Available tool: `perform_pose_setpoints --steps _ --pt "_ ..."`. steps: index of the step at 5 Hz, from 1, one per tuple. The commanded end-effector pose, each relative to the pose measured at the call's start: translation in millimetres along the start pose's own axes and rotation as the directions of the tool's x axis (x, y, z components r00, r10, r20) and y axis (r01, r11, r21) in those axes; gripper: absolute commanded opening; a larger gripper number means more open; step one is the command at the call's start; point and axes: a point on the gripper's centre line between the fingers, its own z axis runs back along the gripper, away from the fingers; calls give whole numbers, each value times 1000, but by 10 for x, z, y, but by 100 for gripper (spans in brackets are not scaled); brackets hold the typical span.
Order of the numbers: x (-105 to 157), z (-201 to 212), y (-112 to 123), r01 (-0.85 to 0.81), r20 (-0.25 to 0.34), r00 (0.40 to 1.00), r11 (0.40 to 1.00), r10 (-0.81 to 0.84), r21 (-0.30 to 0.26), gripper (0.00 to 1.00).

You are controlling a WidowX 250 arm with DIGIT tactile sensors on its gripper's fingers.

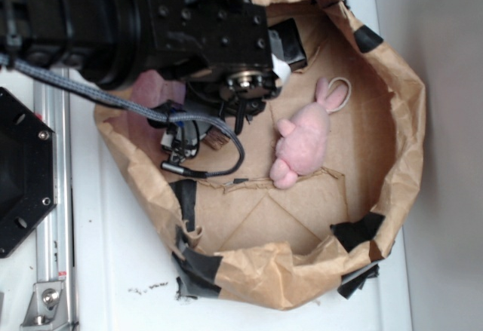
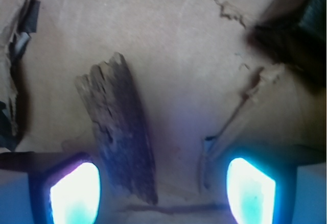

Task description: Grab the wood chip.

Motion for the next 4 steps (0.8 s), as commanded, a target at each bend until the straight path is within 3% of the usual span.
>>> perform_pose_setpoints --steps 1,2,3,4 --pt "63 51 -29 -14 64 998 1000 13 13 0" --pt "136 -62 -36 -15 44 999 1000 14 20 0" --pt "197 -95 -91 1 26 1000 1000 -2 22 82" --pt "192 -38 -162 24 39 999 999 -25 32 100"
